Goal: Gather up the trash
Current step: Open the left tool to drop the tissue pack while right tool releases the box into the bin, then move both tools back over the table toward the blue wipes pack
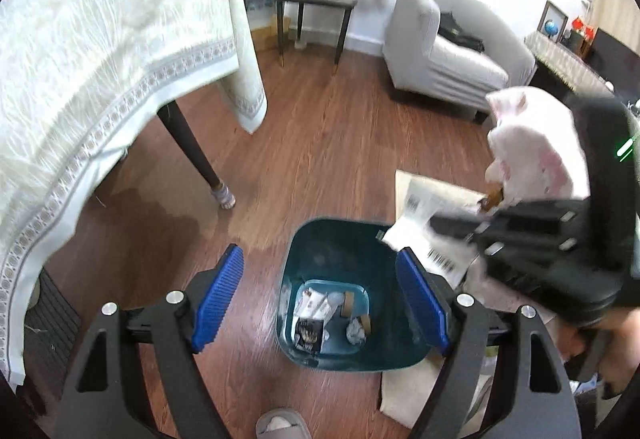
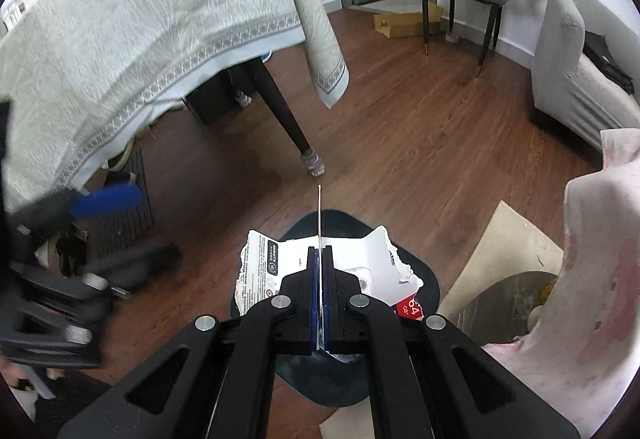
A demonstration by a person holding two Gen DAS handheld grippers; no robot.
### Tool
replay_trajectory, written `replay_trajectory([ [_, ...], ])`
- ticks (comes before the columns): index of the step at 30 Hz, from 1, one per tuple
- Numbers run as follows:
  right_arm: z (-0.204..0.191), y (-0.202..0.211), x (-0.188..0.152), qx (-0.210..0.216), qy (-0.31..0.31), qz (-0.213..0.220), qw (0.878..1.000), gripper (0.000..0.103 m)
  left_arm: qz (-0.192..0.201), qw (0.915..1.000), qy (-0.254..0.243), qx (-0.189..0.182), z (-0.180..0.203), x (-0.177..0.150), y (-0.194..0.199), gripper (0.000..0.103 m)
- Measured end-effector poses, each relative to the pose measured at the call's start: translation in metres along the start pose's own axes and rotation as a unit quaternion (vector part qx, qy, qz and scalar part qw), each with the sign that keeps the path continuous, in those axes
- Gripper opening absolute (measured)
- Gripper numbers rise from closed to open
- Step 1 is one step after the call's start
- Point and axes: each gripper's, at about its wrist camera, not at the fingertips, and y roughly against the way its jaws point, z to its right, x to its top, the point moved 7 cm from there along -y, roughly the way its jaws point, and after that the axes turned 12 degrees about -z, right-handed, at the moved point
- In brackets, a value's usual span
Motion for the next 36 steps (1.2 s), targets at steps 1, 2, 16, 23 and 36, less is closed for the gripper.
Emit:
replay_trajectory([
  [1,0.001,-0.003,-0.001,-0.003,0.001,-0.003,1.0,0.002,0.004,1.0,0.002,-0.003,0.0,0.001,0.004,0.081],
  [2,0.001,-0.007,-0.003,-0.007,0.003,-0.008,1.0,0.002,0.008,0.9999,0.005,-0.006,0.0,0.003,0.007,0.08],
  [16,0.0,-0.064,-0.03,-0.013,0.015,-0.078,0.997,0.003,0.063,0.998,-0.001,-0.011,0.014,0.021,0.054,0.062],
  [23,0.004,-0.071,-0.042,-0.028,0.022,-0.09,0.995,0.056,0.078,0.9968,-0.002,-0.018,0.021,0.026,0.066,0.056],
  [36,-0.001,-0.009,-0.046,0.0,0.036,-0.036,0.999,0.056,0.116,0.993,-0.011,-0.018,0.048,0.042,0.094,0.055],
])
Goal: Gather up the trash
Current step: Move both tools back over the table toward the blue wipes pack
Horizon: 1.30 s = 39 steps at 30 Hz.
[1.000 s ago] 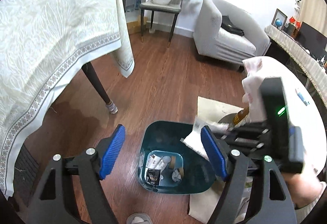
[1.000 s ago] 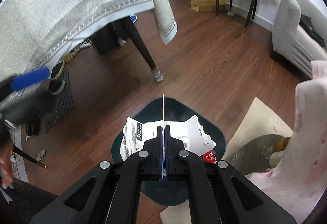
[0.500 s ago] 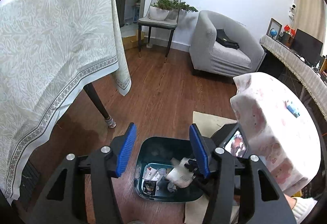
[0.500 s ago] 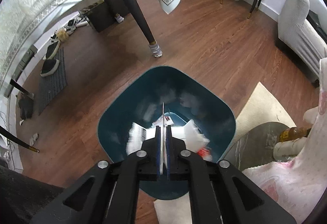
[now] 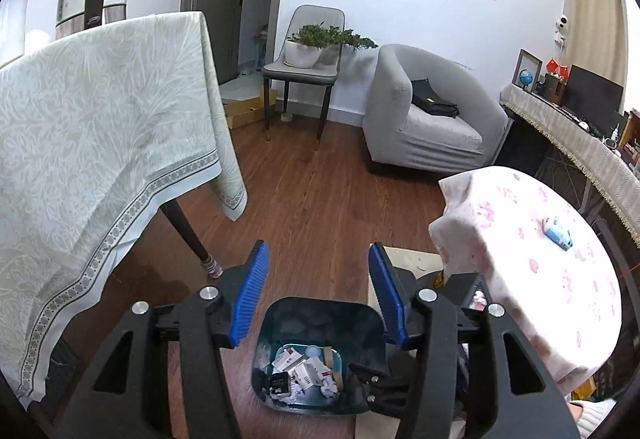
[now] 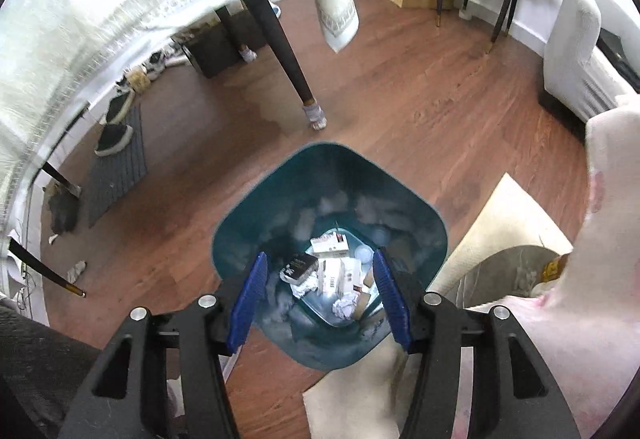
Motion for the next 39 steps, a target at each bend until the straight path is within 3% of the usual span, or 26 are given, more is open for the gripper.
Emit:
replay_trajectory([
  [8,0.004,0.078,-0.003,0.006,0.013,0.075,0.997,0.056,0.006,0.9998,-0.009,-0.016,0.034,0.007,-0.005,0.055],
  [14,0.025,0.118,-0.014,-0.006,0.0,0.107,0.994,0.056,0.013,0.9996,-0.003,-0.026,0.052,0.014,-0.008,0.055],
  [25,0.102,0.181,-0.055,-0.065,-0.059,0.152,0.984,0.056,0.015,0.999,-0.03,-0.029,0.1,0.02,-0.017,0.06],
  [29,0.131,0.196,-0.075,-0.088,-0.082,0.16,0.98,0.056,0.014,0.9982,-0.037,-0.045,0.122,0.021,-0.023,0.065],
  [34,0.165,0.207,-0.1,-0.109,-0.111,0.164,0.974,0.056,0.012,0.9935,-0.057,-0.098,0.159,0.021,-0.028,0.073],
  [39,0.206,0.216,-0.135,-0.137,-0.155,0.163,0.965,0.056,0.001,0.9866,-0.105,-0.125,0.2,0.014,-0.035,0.077],
])
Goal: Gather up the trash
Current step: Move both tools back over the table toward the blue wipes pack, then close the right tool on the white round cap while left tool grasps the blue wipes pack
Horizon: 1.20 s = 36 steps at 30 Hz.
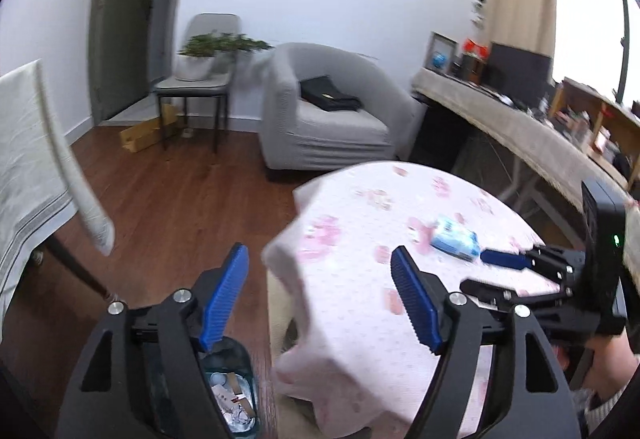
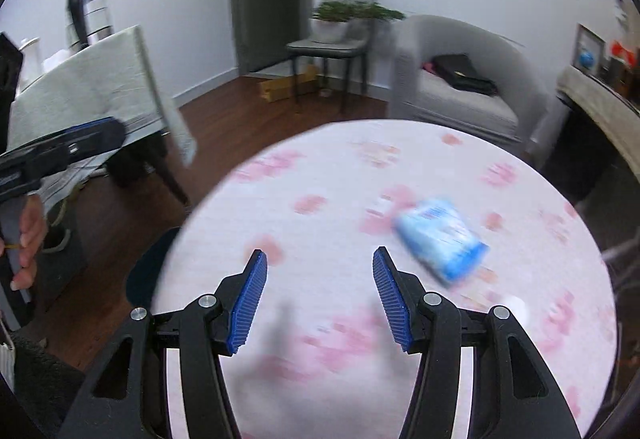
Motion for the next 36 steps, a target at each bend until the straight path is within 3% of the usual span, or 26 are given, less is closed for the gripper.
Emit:
replay_trajectory([
  [14,0.089,0.01,-0.024,-0.05,-0.053,-0.001,0.997,0.056,-0.049,0.9919,-0.111,-0.036,0.085,-0.007,-0.066,0.084],
  [21,0.123,-0.005,-0.035,-0.058,-0.067,-0.033,0.996,0.056,-0.07,0.9864,-0.141,-0.047,0.112,-0.006,-0.098,0.087],
  [31,0.13,-0.025,-0.038,-0.038,-0.041,-0.064,0.996,0.039,-0.11,0.9773,-0.169,-0.065,0.136,-0.005,-0.136,0.09],
  [33,0.129,-0.026,-0.037,-0.035,-0.034,-0.065,0.997,0.032,-0.112,0.9753,-0.177,-0.069,0.143,-0.004,-0.141,0.09],
  [36,0.128,-0.026,-0.035,-0.037,-0.02,-0.065,0.997,0.03,-0.118,0.9729,-0.186,-0.07,0.152,-0.002,-0.149,0.09],
])
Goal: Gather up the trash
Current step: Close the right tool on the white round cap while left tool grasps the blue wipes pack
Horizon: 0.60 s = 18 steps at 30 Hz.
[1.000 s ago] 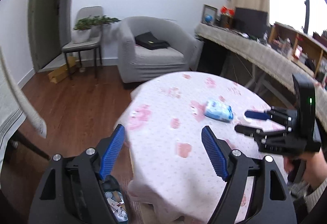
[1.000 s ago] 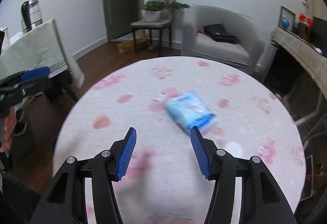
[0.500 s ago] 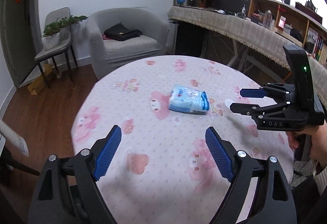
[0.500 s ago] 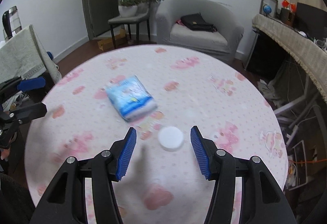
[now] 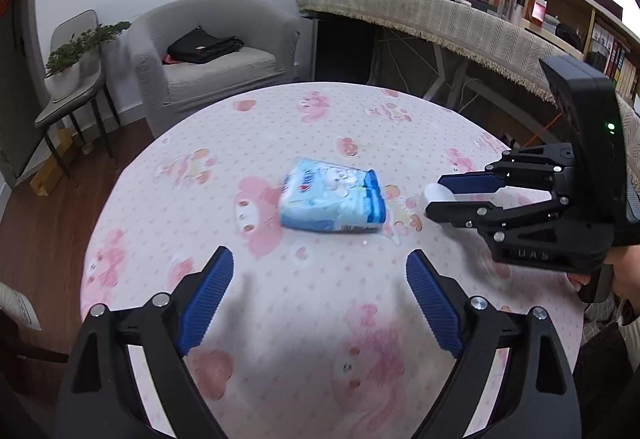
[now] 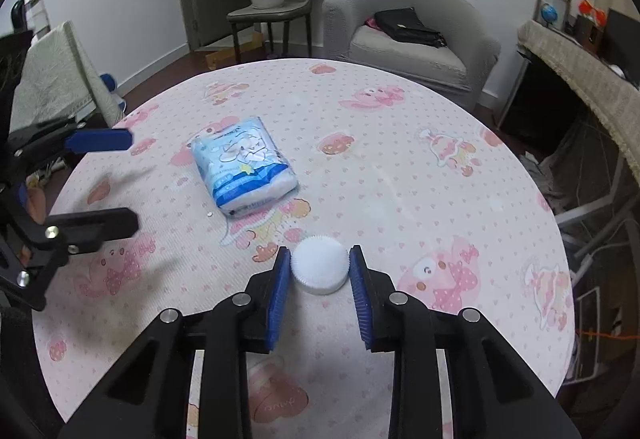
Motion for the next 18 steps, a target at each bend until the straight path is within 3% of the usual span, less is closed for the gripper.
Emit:
replay_trajectory([
  [18,0.056,0.012,0.006,0.018,-0.042,0.024,0.999,0.03,-0.041,0.999,-0.002,0.014,0.007,0.037,-0.048,0.091],
])
